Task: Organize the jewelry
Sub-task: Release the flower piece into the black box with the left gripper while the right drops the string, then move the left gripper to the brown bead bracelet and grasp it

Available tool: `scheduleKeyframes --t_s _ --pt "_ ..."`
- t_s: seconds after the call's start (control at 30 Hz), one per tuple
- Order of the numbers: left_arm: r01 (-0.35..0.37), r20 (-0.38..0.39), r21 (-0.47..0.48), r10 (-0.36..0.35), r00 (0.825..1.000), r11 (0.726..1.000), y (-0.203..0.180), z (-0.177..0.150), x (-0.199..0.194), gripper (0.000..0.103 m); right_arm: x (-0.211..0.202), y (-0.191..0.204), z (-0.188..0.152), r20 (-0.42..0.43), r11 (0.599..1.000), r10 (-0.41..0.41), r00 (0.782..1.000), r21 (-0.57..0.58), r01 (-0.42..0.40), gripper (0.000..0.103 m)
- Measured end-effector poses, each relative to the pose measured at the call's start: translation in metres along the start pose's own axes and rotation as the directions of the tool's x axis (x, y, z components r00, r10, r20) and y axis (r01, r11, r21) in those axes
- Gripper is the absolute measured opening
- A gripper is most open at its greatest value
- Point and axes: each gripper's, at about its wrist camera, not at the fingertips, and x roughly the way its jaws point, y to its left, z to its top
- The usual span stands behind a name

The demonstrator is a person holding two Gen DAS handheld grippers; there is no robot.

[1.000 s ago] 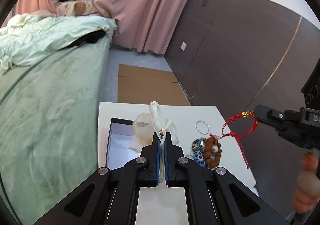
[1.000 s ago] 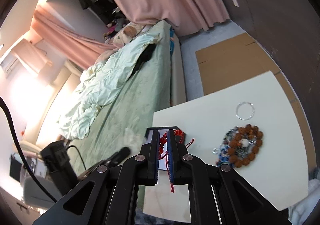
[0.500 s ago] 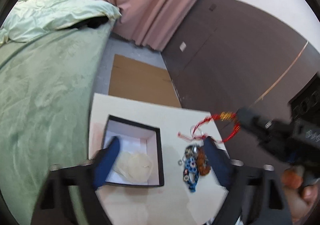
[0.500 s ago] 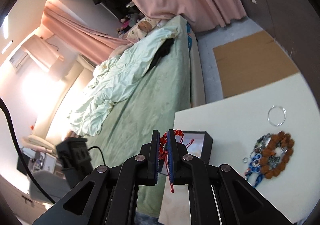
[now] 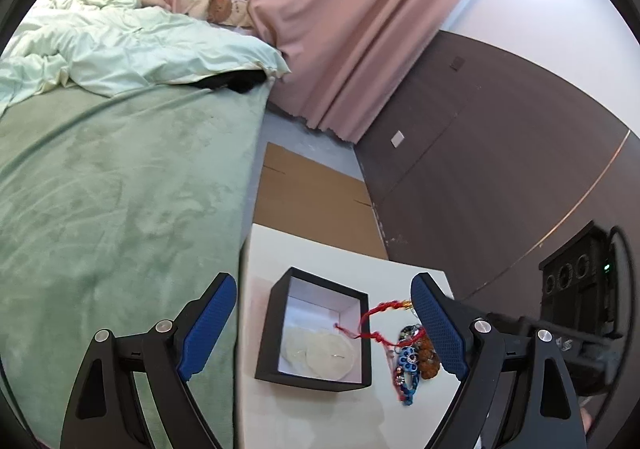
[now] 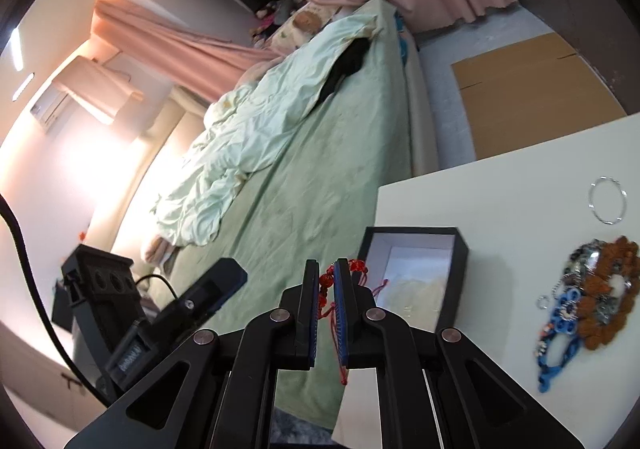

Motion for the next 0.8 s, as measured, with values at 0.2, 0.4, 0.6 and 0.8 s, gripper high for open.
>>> scheduleKeyframes --t_s 0.2,0.4,0.6,0.8 --pt "-0.004 -0.013 -0.008 0.004 1.000 1.000 0.006 -0.004 -0.003 0.089 0.007 -0.032 -0.006 -0.064 0.984 -0.164 0.984 0.052 0.168 0.064" --pt "0.010 -0.018 0.027 -0.009 1.000 1.000 -0.005 -0.008 -0.004 0.089 -0.042 -0.039 -0.006 0.005 0.979 -0.198 0.980 0.055 0.198 0.064" --pt "0.020 -0.029 0.068 -0.018 0.999 0.997 -0.020 -0.015 -0.002 0.089 -0.088 -0.047 -0.005 0.080 0.975 -0.214 0.974 0.080 0.207 0.064" --pt "0.040 -0.049 0.126 -0.034 0.998 0.991 -0.042 -0.025 0.004 0.089 -0.131 -0.065 -0.012 0.141 0.964 -0.253 0.957 0.116 0.238 0.064"
